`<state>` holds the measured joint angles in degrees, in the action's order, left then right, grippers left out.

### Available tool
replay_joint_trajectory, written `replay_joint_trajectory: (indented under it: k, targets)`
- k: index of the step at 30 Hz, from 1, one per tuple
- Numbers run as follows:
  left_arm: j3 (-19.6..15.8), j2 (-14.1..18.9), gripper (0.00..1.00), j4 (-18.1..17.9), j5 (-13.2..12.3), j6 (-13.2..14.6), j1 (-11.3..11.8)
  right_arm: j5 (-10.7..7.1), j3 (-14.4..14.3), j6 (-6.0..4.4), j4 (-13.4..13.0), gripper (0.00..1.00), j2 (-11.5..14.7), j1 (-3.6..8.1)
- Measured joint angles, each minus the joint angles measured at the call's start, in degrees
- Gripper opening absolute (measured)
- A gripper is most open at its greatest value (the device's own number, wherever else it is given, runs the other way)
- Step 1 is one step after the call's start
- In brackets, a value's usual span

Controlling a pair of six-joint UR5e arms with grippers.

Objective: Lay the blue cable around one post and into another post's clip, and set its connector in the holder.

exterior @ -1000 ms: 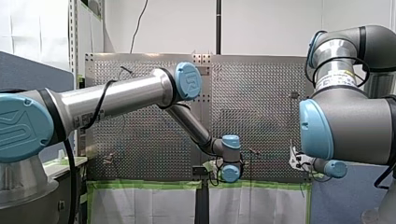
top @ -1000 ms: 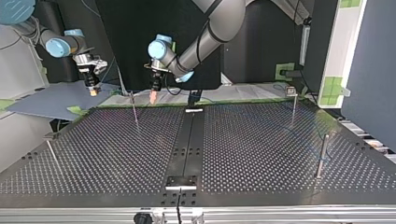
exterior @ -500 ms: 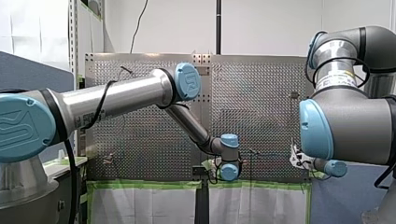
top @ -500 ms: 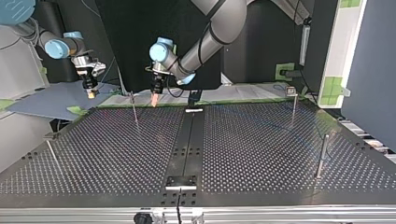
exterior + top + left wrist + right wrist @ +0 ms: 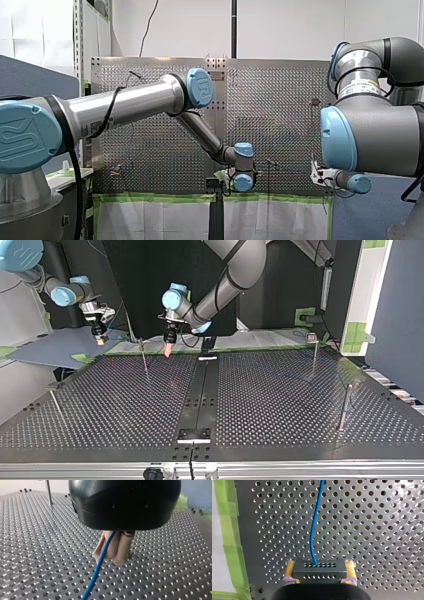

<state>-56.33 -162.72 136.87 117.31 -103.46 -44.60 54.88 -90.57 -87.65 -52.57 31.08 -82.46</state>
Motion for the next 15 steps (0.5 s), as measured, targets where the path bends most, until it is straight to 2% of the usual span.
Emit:
replay_joint_trajectory:
  k: [5,15]
  targets:
    - [0.2,0.0,0.01,0.1,-0.1,-0.2,0.6,0.05,1.2,-0.15,0.5,0.00,-0.1,-0.13]
    - [0.9,0.0,0.01,0.5,-0.7,-0.2,1.1,0.05,3.4,-1.31,0.9,0.00,-0.2,-0.27]
